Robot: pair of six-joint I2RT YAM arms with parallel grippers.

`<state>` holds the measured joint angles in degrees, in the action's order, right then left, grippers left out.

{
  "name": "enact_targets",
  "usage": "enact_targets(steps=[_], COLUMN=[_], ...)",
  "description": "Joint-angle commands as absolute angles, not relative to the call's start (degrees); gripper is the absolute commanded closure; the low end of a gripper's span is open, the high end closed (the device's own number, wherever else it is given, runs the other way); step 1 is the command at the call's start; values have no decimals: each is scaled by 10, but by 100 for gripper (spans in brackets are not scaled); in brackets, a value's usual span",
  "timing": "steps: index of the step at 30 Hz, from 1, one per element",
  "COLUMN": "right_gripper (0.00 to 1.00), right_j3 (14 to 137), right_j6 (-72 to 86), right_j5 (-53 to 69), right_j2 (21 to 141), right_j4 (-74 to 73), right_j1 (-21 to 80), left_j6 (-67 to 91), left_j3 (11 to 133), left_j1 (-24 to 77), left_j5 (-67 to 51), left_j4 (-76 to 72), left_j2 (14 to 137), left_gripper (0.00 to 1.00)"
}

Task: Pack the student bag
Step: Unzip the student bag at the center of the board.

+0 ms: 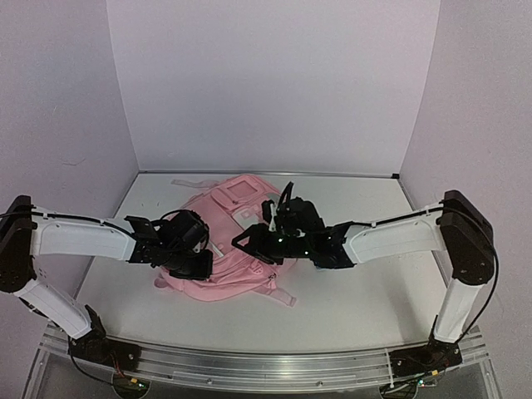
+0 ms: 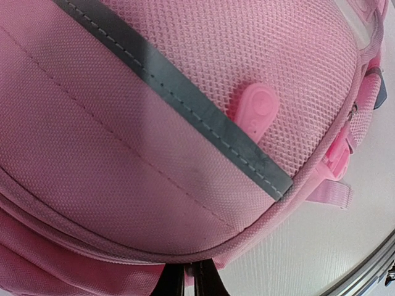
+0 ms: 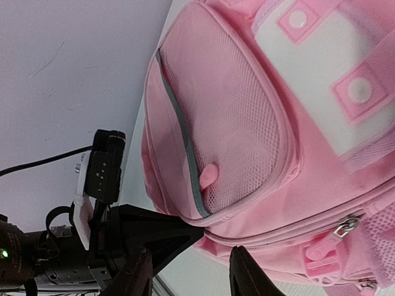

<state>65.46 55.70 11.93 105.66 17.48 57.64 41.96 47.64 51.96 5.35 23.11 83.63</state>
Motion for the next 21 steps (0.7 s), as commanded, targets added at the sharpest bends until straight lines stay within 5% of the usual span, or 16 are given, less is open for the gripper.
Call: enact_targets(steps=[1,18,21], right_gripper=[57,58,66], right_j3=[668,737,746], right_j6=[614,666,672], right_j5=[138,115,114], right_j2=[1099,1205,1220], right_j4=[243,281,289], right_j1=[595,602,602], left_j6=[421,418,414], left_j3=[483,489,490], left_j1=[518,518,518], left_j5=[83,80,80], left_j4=[226,229,230], left_j2=[822,821,822], left_gripper=[100,100,100])
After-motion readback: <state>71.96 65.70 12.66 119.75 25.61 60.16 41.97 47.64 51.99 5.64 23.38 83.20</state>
